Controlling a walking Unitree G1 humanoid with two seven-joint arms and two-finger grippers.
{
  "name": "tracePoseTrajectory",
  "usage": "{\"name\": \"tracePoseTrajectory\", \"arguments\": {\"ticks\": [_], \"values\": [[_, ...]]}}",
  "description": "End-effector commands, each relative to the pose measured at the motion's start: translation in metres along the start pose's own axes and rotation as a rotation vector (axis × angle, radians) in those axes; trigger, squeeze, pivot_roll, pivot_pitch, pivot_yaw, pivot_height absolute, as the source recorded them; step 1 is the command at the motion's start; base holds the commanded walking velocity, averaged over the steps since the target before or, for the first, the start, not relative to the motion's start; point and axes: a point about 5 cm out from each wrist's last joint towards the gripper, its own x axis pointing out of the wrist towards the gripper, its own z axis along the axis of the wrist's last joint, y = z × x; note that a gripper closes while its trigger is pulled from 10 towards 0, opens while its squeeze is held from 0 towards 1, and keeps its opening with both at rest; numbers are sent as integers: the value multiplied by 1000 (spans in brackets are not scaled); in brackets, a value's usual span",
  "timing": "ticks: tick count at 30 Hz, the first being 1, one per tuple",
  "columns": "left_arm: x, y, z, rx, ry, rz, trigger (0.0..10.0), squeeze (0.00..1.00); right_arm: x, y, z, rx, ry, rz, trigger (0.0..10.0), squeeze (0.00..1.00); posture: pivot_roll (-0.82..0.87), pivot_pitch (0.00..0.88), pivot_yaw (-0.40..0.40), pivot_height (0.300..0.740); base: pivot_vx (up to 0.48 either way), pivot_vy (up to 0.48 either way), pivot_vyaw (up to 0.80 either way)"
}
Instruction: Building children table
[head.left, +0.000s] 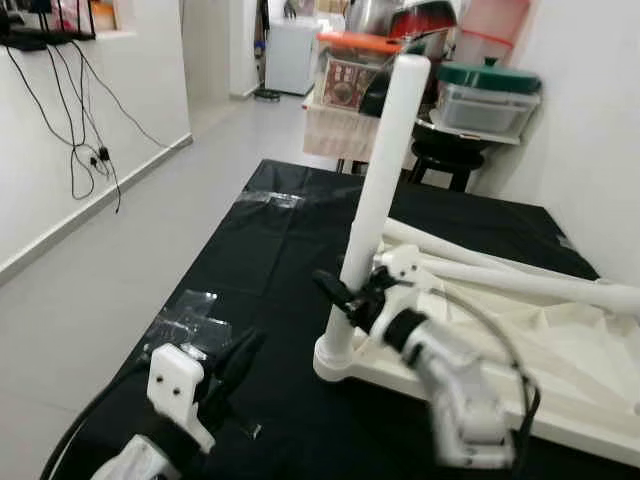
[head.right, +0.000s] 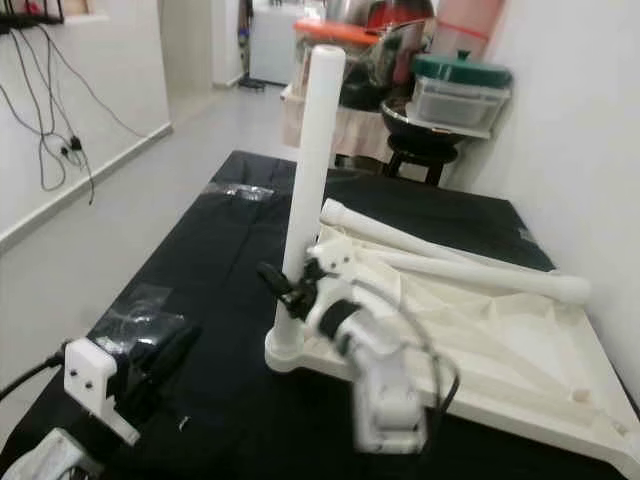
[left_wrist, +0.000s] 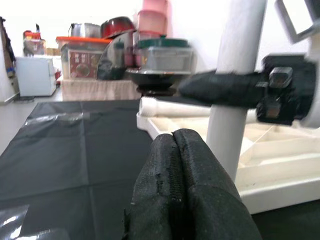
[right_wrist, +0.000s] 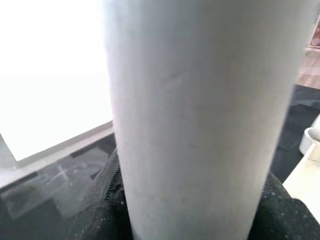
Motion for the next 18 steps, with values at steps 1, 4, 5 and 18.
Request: {"name": "tracePoseTrajectory", "arguments": {"ticks": [1,4,5,18], "values": [[0,-1,-2,-7,13,-12,10000,0,-4,-5,-33,51,164,-24,0,0,-21,0,-110,740,0,0,0],[0,-1,-2,-9,14,-20,10000,0,-3,-11,-34,35,174,-33,0,0,-17,0,-118,740,0,0,0],[0,-1,-2,-9,14,-18,10000,0,-2,-12,-35,18,181,-32,0,0,-17,0,-117,740,0,0,0],[3,-3,-2,-6,4,-4,10000,0,3,0,14,-38,9,471,10000,1000,-17,0,-119,740,0,0,0]]}}
